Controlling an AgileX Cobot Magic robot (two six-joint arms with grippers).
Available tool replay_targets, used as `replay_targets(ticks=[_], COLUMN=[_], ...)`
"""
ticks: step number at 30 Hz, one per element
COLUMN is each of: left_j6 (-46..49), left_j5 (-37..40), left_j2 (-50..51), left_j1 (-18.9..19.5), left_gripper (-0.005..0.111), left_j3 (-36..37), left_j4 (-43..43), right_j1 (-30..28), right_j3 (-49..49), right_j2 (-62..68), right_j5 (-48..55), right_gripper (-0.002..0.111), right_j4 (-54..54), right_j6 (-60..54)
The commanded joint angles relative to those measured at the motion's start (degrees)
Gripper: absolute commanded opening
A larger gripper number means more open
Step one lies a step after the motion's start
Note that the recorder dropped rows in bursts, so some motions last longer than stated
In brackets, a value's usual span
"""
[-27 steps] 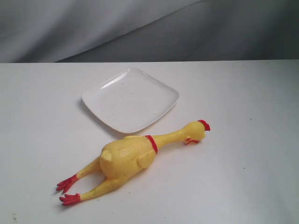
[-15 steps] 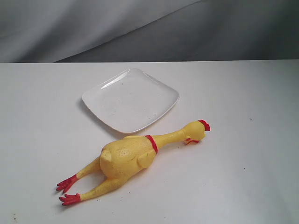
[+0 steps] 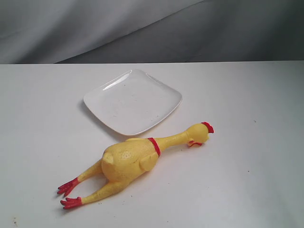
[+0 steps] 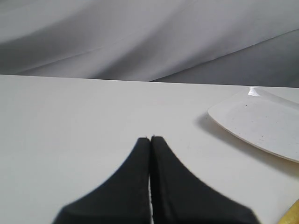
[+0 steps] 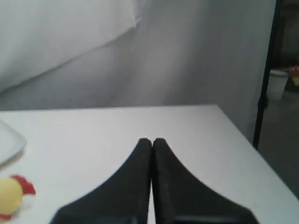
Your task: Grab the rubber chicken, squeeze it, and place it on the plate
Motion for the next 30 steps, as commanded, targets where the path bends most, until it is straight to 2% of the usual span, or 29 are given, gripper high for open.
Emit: replay_targets(ticks=[1,5,12,15,17,21,23,27,30], left_j6=[0.0,0.0,0.0,0.0,0.0,0.0,0.0,0.0,0.0], left_j5=[0.1,0.1,0.1,0.1,0.1,0.1,0.1,0.1,0.1], left_j2=[-0.2,-0.2,-0.2,-0.2,-0.2,-0.2,-0.2,-0.2,-0.2], left_j1=[0.0,0.0,0.0,0.0,0.0,0.0,0.0,0.0,0.0], left_gripper=[0.0,0.0,0.0,0.0,0.0,0.0,0.0,0.0,0.0], left_j3=[0.3,0.3,0.3,0.3,0.3,0.3,0.3,0.3,0.3], left_j4=[-0.2,-0.2,-0.2,-0.2,-0.2,-0.2,-0.2,-0.2,-0.2], right_j1=[-0.2,-0.2,-0.2,-0.2,-0.2,0.1,1.8,10.0,16.0], right_j3=[0.2,0.2,0.2,0.2,0.2,-11.3,-18.6,-34.5,-43.4], right_j2=[-0.2,-0.2,-0.2,-0.2,-0.2,-0.2,4.5,21.4,32.9], right_j5=[-12.7,-20.5,-23.6,-30.4,-31.1,-18.3,-12.6,-2.1,5.3], right_gripper=[0.0,0.0,0.0,0.0,0.0,0.0,0.0,0.0,0.0], right_j4=[-0.3,-0.3,-0.3,1.4,1.4,-1.0,-2.9,-13.9,-14.0], right_j6=[-0.2,-0.2,1.1,20.6,24.5,25.5,25.5,23.4,14.3])
